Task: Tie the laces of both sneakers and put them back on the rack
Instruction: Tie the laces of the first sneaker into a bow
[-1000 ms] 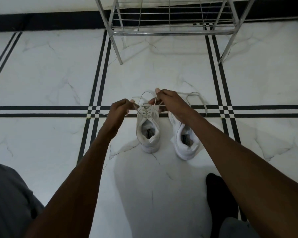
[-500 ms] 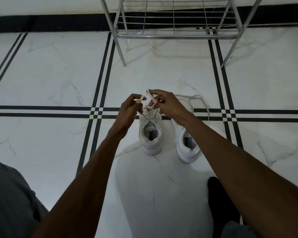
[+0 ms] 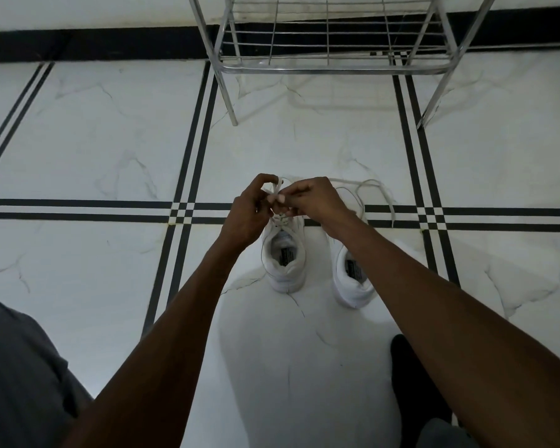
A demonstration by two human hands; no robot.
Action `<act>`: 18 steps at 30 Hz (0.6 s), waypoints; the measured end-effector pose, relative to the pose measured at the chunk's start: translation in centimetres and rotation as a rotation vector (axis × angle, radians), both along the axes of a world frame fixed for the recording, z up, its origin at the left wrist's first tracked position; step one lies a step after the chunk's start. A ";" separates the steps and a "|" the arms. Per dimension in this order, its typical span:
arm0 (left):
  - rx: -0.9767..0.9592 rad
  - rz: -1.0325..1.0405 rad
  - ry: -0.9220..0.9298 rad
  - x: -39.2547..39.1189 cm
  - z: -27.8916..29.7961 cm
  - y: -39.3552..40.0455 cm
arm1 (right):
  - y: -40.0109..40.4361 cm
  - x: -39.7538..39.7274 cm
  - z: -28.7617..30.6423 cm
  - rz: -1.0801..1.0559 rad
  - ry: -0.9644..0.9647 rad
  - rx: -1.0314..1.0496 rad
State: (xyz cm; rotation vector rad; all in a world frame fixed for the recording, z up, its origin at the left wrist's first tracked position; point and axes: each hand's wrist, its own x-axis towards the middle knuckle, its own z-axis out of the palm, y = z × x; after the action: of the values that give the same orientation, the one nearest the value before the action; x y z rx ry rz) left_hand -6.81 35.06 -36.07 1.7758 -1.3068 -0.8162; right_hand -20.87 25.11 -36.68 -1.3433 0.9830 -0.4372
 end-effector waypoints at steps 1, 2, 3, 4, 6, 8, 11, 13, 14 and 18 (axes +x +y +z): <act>0.008 0.002 -0.006 0.0 0.0 0.0 | 0.1 -0.1 0.1 0.033 -0.018 0.007; 0.016 0.004 -0.006 0.1 0.0 0.1 | 0.1 -0.2 0.2 0.069 -0.036 0.024; 0.022 0.008 -0.002 0.2 0.0 0.1 | 0.1 -0.3 0.4 0.102 -0.051 0.045; 0.028 0.011 0.001 0.2 0.0 0.0 | 0.1 -0.5 0.6 0.127 -0.060 0.056; 0.030 0.020 -0.010 0.0 0.0 -0.1 | 0.0 -0.5 0.8 0.140 -0.062 0.036; 0.024 0.023 -0.020 -0.1 0.0 -0.2 | 0.2 -0.1 0.7 0.089 -0.035 -0.012; 0.000 0.005 0.066 0.1 -0.5 0.1 | 0.3 0.5 0.3 -0.035 -0.015 0.002; 0.030 0.037 0.215 0.4 -1.0 0.1 | 0.2 0.8 0.0 -0.091 -0.055 0.082; 0.055 0.064 0.266 0.5 -1.1 0.1 | 0.1 0.8 -0.1 -0.107 -0.069 0.103; 0.112 0.172 0.296 0.4 -1.4 0.2 | -0.2 0.0 0.0 0.026 -0.010 -0.027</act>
State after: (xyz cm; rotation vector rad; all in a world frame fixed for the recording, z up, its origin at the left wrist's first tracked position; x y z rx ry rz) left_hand -6.40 35.25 -37.49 1.7461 -0.9190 -1.0252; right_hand -20.86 24.87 -36.71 -1.3753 0.9538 -0.4382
